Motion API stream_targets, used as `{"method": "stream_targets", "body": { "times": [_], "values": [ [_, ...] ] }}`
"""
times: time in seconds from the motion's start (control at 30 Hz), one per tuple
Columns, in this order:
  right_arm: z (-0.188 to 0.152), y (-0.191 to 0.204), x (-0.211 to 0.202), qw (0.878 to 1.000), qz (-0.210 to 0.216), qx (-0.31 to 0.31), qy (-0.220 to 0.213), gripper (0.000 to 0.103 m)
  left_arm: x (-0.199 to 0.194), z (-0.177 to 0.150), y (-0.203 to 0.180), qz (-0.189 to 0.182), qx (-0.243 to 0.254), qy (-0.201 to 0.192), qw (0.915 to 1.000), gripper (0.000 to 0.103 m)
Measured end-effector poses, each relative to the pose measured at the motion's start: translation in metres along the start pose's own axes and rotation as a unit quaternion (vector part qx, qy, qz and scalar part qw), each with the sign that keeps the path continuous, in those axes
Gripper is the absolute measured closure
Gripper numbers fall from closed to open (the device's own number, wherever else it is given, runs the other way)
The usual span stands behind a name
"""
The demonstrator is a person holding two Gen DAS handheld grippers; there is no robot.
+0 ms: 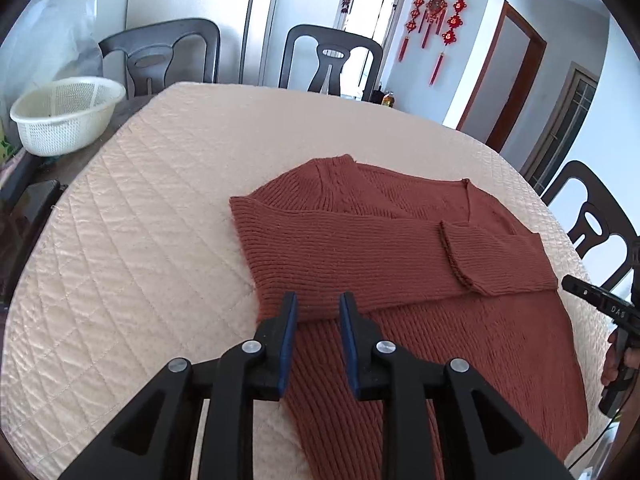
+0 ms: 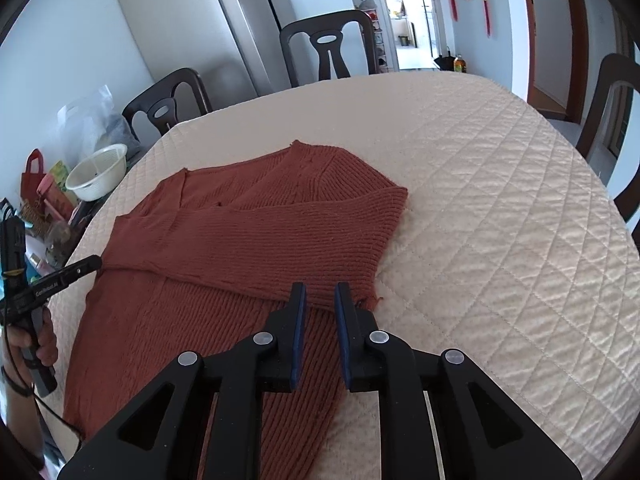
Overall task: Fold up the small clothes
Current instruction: 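Move both grippers to the sweater hem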
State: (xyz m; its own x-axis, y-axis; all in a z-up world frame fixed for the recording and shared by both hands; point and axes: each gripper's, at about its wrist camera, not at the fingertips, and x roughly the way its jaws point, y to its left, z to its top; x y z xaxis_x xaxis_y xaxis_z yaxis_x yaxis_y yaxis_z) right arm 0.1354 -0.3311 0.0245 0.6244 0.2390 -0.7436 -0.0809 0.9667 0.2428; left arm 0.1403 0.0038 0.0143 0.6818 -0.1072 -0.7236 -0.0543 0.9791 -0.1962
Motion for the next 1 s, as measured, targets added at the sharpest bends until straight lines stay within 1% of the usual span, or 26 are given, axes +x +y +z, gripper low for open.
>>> {"method": "stream_targets", "body": {
  "times": [0.2,0.27,0.33,0.37,0.4,0.43,0.47,0.73,0.8,0.93,1.0],
  "values": [
    [-0.008,0.002,-0.011,1.0,0.023,-0.004,0.002,0.086,-0.016,-0.01,0.002,0.002,0.016,-0.004,0.9999,0.07],
    [-0.011,0.002,-0.013,1.0,0.03,0.004,0.004,0.086,-0.019,-0.014,0.003,0.005,0.015,-0.001,0.9999,0.07],
    [-0.016,0.001,-0.015,0.999,0.039,0.01,0.005,0.084,-0.022,-0.019,0.006,-0.001,0.011,0.003,0.9999,0.07],
    [-0.02,0.001,-0.016,0.999,0.042,0.012,0.006,0.077,-0.025,-0.022,0.007,-0.004,0.008,0.005,0.9999,0.069],
    [-0.025,0.001,-0.018,0.999,0.045,0.014,0.007,0.064,-0.027,-0.026,0.008,-0.005,0.007,0.007,0.9999,0.067],
    [-0.028,0.001,-0.019,0.999,0.047,0.016,0.008,0.059,-0.029,-0.031,0.009,-0.007,0.006,0.008,0.9999,0.066],
    [-0.033,0.0,-0.02,0.998,0.053,0.02,0.01,0.058,-0.031,-0.036,0.01,-0.01,0.004,0.011,0.9999,0.065],
    [-0.072,0.003,-0.029,0.994,0.09,0.047,0.038,0.058,-0.043,-0.072,0.006,-0.05,-0.01,0.039,0.998,0.064],
    [-0.081,0.003,-0.035,0.993,0.101,0.055,0.034,0.058,-0.049,-0.081,0.004,-0.057,-0.013,0.036,0.9976,0.061],
    [-0.097,0.002,-0.044,0.986,0.138,0.087,0.038,0.058,-0.063,-0.099,-0.001,-0.086,-0.027,0.038,0.9952,0.058],
    [-0.107,0.003,-0.049,0.982,0.156,0.096,0.042,0.058,-0.07,-0.108,-0.005,-0.094,-0.026,0.036,0.9946,0.058]
  ]
}}
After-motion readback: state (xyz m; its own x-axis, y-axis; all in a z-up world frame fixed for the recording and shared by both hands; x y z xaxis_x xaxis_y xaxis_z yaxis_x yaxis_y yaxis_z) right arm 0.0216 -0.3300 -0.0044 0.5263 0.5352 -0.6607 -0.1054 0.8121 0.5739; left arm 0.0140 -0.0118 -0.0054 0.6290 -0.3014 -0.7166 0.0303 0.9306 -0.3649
